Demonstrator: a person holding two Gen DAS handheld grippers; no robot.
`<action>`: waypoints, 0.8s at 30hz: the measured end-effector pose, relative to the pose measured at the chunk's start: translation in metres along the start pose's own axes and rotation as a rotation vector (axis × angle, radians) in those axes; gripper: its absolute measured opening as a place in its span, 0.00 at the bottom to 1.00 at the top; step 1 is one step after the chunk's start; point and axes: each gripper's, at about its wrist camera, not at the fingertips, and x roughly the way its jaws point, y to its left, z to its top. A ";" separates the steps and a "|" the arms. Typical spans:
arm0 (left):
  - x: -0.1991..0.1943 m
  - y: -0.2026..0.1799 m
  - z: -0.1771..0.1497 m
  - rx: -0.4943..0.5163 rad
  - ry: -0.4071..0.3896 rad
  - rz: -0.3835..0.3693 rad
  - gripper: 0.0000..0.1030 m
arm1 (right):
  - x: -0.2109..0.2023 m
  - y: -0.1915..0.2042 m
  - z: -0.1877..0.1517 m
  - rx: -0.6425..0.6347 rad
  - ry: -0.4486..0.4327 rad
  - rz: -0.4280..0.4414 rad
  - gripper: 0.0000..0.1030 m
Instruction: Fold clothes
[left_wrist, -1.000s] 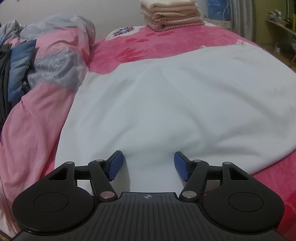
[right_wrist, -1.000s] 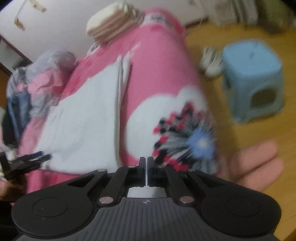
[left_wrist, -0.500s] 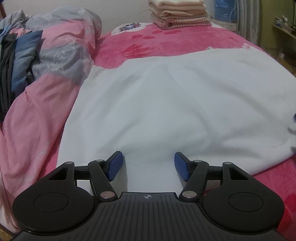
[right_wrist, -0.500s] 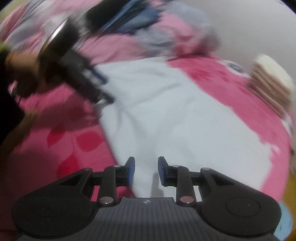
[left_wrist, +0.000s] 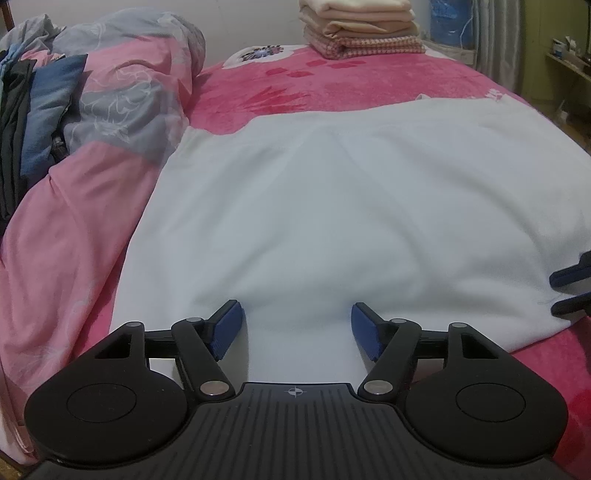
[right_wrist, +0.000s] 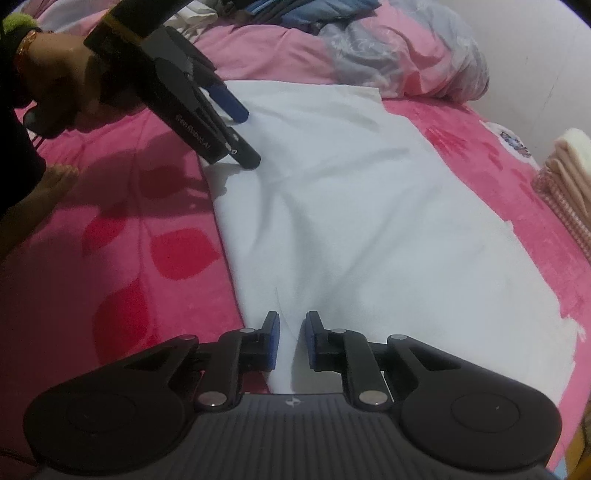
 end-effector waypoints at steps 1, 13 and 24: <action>0.000 0.000 0.000 -0.001 0.000 0.000 0.65 | 0.001 0.000 -0.001 -0.001 0.002 0.000 0.15; 0.000 0.000 0.001 -0.004 0.002 0.008 0.65 | -0.061 -0.024 -0.030 0.378 -0.126 -0.066 0.00; -0.002 -0.002 0.001 -0.012 0.010 0.017 0.65 | -0.213 -0.092 -0.219 1.373 -0.121 -0.546 0.08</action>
